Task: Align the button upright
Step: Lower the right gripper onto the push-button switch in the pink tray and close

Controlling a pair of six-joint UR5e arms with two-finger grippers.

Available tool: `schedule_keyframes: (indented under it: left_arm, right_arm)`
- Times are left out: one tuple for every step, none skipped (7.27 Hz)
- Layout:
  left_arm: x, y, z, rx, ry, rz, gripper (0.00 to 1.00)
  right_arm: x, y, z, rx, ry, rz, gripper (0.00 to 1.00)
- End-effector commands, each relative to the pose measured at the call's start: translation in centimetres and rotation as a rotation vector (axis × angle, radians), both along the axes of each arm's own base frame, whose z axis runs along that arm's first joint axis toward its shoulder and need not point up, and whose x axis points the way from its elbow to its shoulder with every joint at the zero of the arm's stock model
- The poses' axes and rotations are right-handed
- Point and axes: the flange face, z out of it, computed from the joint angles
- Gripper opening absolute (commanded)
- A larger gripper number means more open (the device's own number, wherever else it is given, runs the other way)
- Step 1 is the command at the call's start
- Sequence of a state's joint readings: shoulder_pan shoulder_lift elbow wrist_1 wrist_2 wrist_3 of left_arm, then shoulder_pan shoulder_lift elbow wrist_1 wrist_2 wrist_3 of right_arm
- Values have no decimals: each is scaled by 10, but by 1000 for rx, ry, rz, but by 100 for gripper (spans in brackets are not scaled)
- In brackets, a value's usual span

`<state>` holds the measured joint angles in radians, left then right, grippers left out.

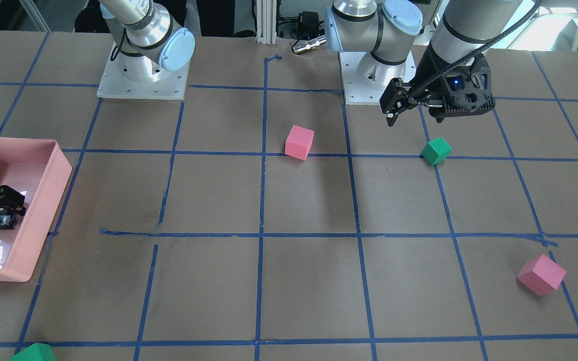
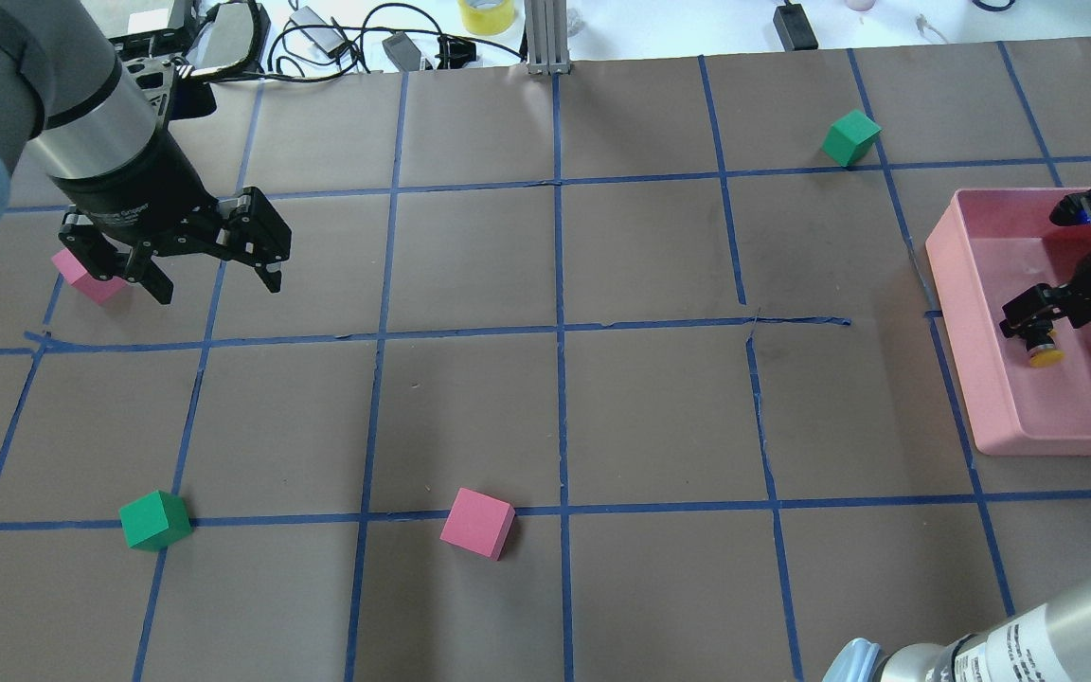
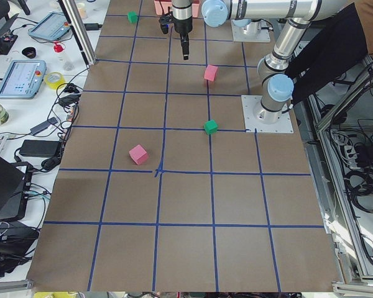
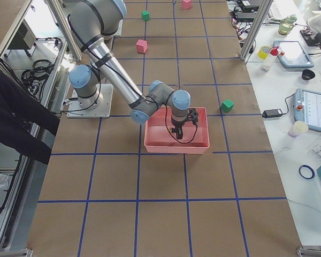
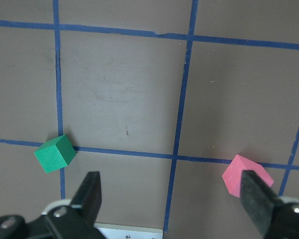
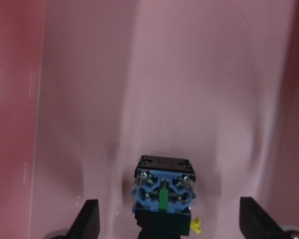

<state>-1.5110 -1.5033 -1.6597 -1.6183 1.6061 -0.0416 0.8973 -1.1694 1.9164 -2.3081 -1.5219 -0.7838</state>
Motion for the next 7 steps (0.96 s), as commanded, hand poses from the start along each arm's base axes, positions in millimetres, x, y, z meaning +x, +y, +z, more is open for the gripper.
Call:
schedule_keyframes:
  left_arm:
    - [-1,0,0,-2,5,11,100]
    - [-1,0,0,-2,5,9,100]
    - [-1,0,1,-4,5,11,100]
    - [0,0,2,-5,2,9,100]
    - [0,0,1,-4,4,8,100]
    - [0,0,1,-3,1,0,100]
    - [0,2,3,-5,-2,1,100]
  right_arm:
    - [0,0,-6,5,-8,-1,100]
    - [0,-1,-7,3,-13,-3,100]
    - [0,-1,-14,12,-19,-3,100]
    - [-2,-4,-10,-21,5,-4,100]
    - [-3,-5,-10,-29,11,-3,86]
    - [-2,-6,-9,-31,13,-3,60]
    - [-1,-6,-8,-29,13,0,38]
